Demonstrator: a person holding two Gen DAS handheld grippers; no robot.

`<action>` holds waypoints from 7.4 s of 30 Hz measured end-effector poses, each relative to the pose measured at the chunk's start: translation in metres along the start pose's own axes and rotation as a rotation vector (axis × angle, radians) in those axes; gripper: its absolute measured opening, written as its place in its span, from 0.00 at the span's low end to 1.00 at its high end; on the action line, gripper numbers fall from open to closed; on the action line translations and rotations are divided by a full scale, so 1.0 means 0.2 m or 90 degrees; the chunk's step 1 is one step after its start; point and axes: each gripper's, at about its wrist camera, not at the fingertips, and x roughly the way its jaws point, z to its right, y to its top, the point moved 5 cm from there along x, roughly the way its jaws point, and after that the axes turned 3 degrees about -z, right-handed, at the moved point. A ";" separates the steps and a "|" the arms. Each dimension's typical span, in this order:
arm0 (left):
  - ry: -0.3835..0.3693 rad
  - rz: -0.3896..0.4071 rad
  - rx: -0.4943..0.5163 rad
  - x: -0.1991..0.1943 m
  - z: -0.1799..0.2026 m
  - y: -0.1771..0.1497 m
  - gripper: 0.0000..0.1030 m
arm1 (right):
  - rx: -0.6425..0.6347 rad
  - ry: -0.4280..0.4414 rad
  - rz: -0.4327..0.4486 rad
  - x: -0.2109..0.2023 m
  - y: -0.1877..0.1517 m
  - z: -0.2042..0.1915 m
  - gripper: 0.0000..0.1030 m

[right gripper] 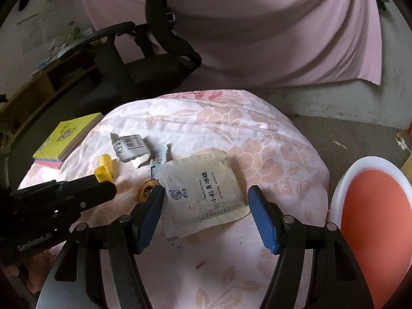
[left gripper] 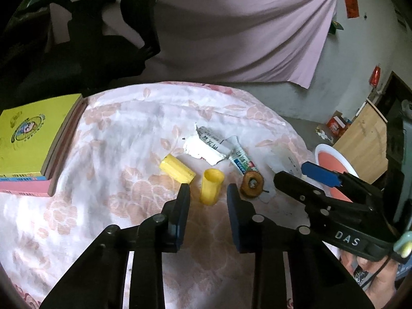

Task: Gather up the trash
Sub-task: 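Grasp the yellow bottle cap with the left tool while the right tool grasps the white packet, then carry the cap and packet over the red basin and open both tools, then move both tools back over the remaining trash on the bed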

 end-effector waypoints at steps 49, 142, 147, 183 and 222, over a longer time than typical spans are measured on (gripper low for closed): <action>0.008 0.046 -0.045 -0.12 -0.03 -0.06 0.11 | 0.001 -0.002 -0.031 0.02 -0.02 0.01 0.72; -0.116 0.135 0.263 -0.02 1.44 0.00 0.38 | 0.296 -0.159 0.342 -0.89 -0.31 1.03 0.44; -0.107 0.144 0.241 -0.06 1.37 0.03 0.38 | 0.291 -0.161 0.342 -0.89 -0.31 1.03 0.45; 0.116 0.439 -0.044 -0.83 0.09 -0.01 0.98 | 0.076 -0.104 0.527 -0.90 0.00 0.22 1.00; 0.079 0.107 0.088 -0.23 -0.13 -0.01 0.70 | -0.148 -0.041 0.074 -0.08 0.03 -0.19 0.49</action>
